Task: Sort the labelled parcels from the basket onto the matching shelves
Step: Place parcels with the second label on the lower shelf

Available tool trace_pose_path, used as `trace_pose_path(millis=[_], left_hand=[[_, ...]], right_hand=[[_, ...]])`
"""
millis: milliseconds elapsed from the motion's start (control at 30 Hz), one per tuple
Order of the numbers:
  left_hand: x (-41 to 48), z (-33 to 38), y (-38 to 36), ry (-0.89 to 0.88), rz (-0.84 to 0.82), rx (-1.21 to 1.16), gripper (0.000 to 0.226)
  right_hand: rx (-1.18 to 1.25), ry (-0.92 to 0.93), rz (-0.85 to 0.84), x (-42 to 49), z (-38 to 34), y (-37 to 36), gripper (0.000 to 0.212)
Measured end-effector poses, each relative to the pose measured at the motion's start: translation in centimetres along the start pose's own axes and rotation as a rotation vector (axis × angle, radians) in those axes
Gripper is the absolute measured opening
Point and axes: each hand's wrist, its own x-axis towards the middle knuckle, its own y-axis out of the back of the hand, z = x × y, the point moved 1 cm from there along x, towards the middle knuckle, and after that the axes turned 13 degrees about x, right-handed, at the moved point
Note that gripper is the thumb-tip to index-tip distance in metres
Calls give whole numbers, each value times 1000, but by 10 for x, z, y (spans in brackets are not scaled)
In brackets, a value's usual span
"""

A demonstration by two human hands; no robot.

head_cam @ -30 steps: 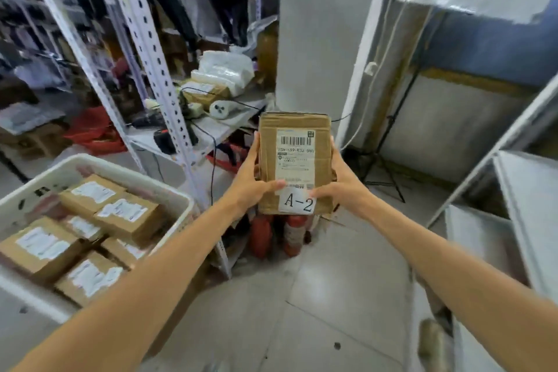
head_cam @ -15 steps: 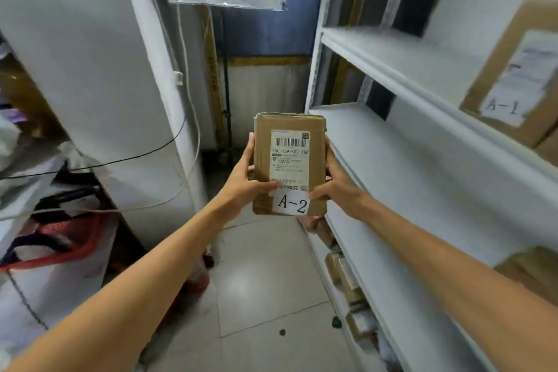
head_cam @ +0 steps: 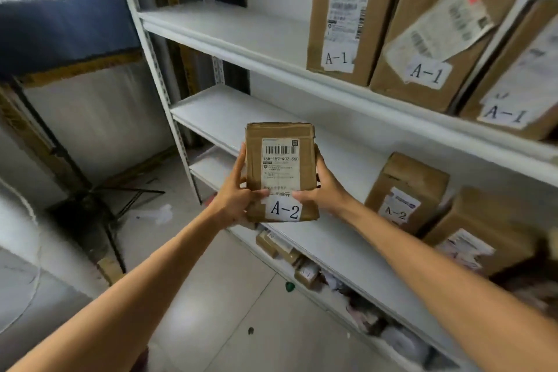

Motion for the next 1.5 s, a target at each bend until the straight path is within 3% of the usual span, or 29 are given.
trace_pose_path(millis=[167, 367, 500, 633, 767, 933, 1233, 1367, 1500], left_hand=[[37, -9, -27, -5, -162, 44, 108], [75, -17, -54, -9, -328, 99, 106], [107, -13, -62, -1, -355, 143, 104], [144, -12, -70, 40, -341, 152, 111], [168, -21, -74, 85, -343, 137, 110], [203, -38, -81, -6, -432, 221, 95], [264, -60, -109, -387, -448, 408, 78], [278, -70, -114, -377, -476, 424, 80], [284, -81, -112, -343, -445, 458, 83]], right_hand=[[38, -45, 265, -13, 29, 20, 99], [90, -166, 382, -3, 56, 52, 103], [78, -211, 369, 23, 61, 73, 98], [114, -286, 429, 47, 72, 87, 113], [94, -315, 506, 60, 84, 91, 105], [75, -326, 616, 84, 96, 94, 107], [-94, -182, 1080, 123, 132, 93, 97], [-94, -255, 1101, 130, 146, 88, 115], [-9, -222, 1213, 128, 147, 87, 111]])
